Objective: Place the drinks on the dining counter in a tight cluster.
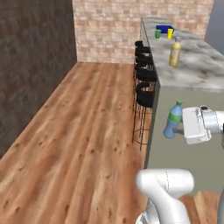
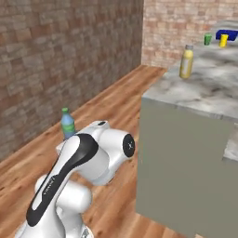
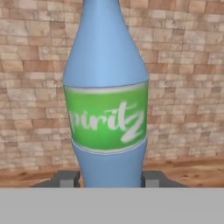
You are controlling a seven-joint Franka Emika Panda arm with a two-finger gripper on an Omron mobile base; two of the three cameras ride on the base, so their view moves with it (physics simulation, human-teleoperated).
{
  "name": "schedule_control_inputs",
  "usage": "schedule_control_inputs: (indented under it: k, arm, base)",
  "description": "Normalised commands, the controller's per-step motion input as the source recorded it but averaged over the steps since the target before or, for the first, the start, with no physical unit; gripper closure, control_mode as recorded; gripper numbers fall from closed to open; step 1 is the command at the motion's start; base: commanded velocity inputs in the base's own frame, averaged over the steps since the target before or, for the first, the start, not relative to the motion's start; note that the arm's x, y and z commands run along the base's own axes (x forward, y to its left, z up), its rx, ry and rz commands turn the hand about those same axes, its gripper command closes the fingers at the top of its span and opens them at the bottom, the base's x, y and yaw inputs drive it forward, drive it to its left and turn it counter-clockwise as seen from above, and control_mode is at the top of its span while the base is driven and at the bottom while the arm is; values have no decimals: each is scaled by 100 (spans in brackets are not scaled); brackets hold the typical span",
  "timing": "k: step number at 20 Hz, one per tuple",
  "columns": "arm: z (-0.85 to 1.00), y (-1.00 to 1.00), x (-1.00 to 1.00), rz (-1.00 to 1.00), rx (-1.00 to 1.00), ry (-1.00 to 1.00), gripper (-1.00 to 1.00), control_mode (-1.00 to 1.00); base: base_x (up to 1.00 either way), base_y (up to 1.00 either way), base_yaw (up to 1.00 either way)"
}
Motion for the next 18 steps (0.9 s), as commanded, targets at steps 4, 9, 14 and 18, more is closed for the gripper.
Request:
schedule_control_inputs:
  k: [4, 9, 14, 18]
  arm:
    - [0, 0, 0, 0, 0, 0, 100, 100]
    - [0, 0, 0, 0, 0, 0, 100, 100]
    - [0, 0, 0, 0, 0, 0, 100, 100]
    - [0, 0, 0, 0, 0, 0, 100, 100]
  base:
    - [99, 100, -29]
    - [83, 100, -27]
    - [96, 100, -32]
    - [79, 95, -58]
